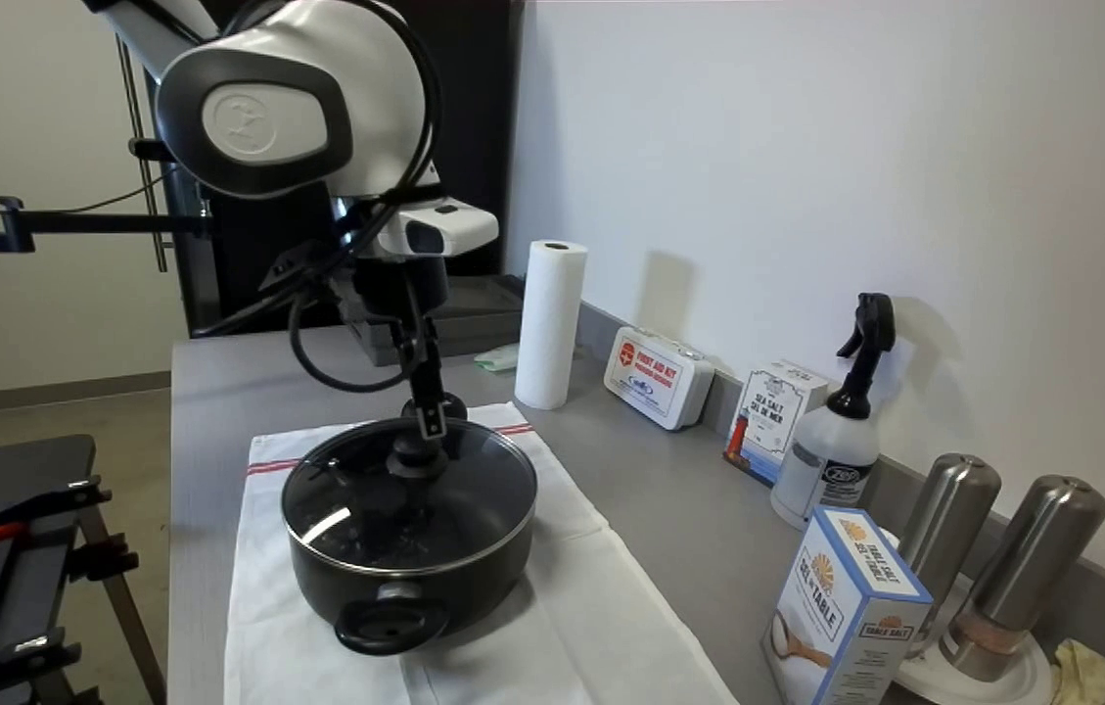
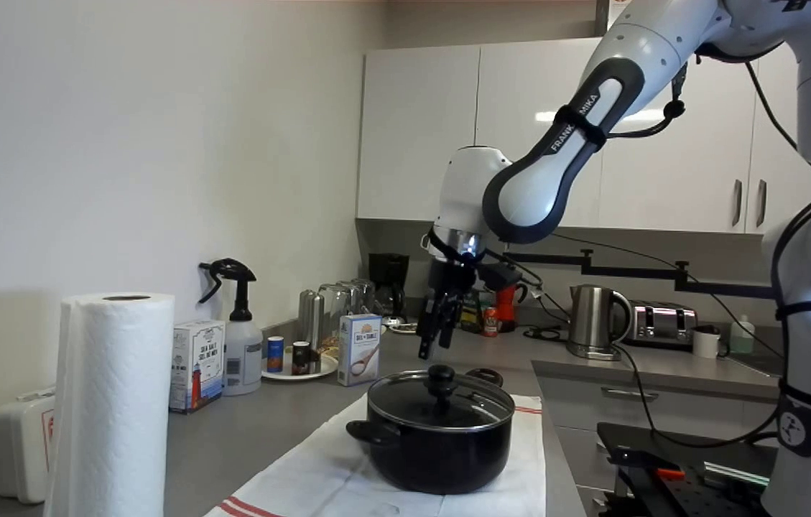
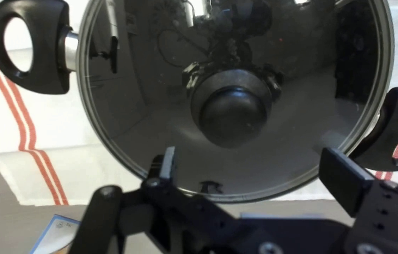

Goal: Put the lid on the black pot

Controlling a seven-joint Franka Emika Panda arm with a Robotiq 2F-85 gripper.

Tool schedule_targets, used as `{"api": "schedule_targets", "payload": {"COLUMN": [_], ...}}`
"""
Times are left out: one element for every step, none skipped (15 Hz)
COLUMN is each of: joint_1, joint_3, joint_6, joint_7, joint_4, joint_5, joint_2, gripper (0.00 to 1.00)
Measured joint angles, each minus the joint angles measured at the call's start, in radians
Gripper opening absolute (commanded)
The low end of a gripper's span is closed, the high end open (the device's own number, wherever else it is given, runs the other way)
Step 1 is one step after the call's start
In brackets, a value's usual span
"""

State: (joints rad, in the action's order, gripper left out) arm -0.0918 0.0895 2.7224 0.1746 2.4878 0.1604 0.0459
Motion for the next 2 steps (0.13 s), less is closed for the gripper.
{"api": "schedule_targets", "payload": {"joint_1": [0.0,0.0], "joint_3": [0.001,0.002], "joint_6": [0.004,0.005], "joint_7": [0.02,0.039], "joint_4": [0.01,0.02], "joint_5": [0.024,0.045], "joint_2": [-0.019,-0.036], "gripper": [1.0,1.0]}}
